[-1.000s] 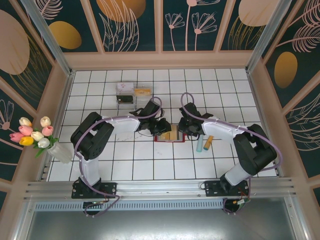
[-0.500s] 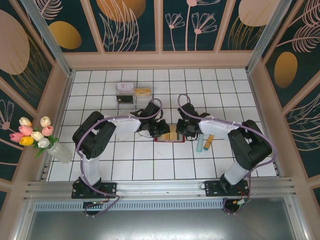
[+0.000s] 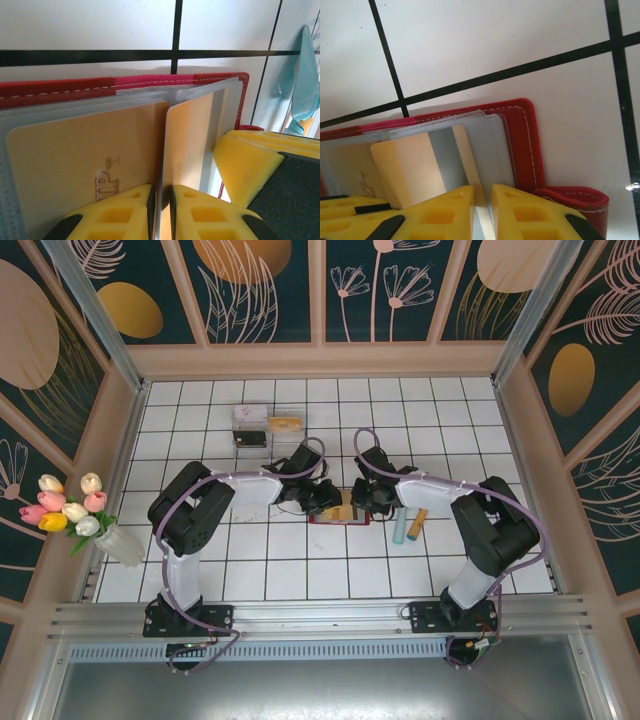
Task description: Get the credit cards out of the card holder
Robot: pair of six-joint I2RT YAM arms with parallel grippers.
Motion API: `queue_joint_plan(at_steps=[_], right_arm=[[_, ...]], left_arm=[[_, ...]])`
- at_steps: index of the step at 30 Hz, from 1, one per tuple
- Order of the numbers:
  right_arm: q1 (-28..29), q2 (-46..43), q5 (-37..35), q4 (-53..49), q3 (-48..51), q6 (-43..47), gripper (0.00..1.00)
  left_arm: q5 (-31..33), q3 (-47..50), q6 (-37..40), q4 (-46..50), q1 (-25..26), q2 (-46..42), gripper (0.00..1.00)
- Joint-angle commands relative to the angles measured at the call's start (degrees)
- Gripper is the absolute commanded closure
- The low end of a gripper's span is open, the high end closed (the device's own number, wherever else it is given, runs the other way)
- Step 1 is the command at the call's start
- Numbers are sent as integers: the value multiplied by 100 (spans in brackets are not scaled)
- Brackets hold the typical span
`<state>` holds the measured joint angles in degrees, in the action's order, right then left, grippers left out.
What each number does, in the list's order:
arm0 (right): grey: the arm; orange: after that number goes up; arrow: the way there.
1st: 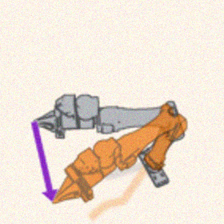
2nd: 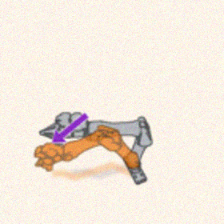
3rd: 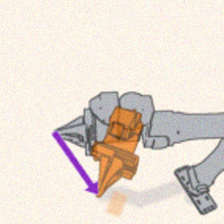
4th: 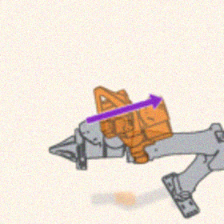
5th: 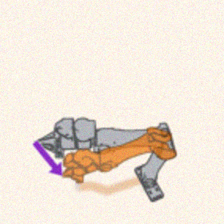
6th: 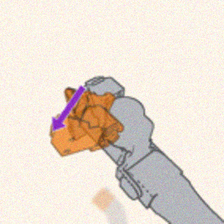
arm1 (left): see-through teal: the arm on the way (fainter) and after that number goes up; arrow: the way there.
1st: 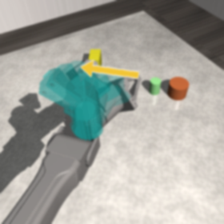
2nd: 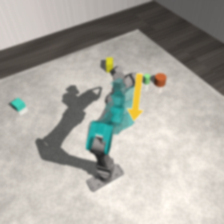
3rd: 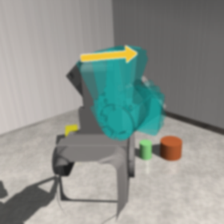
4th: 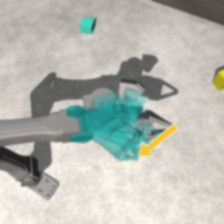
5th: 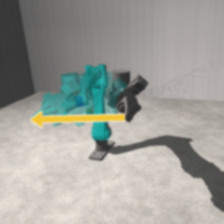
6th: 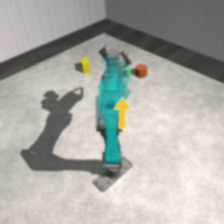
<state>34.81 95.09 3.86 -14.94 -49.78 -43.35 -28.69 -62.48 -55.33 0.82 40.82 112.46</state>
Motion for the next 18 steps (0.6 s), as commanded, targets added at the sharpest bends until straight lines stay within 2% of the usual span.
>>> queue_joint_plan(at_steps=[1,7,18], right_arm=[[-45,212,76,-97,179,72,80],[-50,221,69,-89,197,64,80],[-104,227,-58,-174,259,56,80]], left_arm=[[-198,-27,59,89,15,267,80],[-210,-28,45,-1,14,222,84],[180,-1,329,420,8,81,93]])
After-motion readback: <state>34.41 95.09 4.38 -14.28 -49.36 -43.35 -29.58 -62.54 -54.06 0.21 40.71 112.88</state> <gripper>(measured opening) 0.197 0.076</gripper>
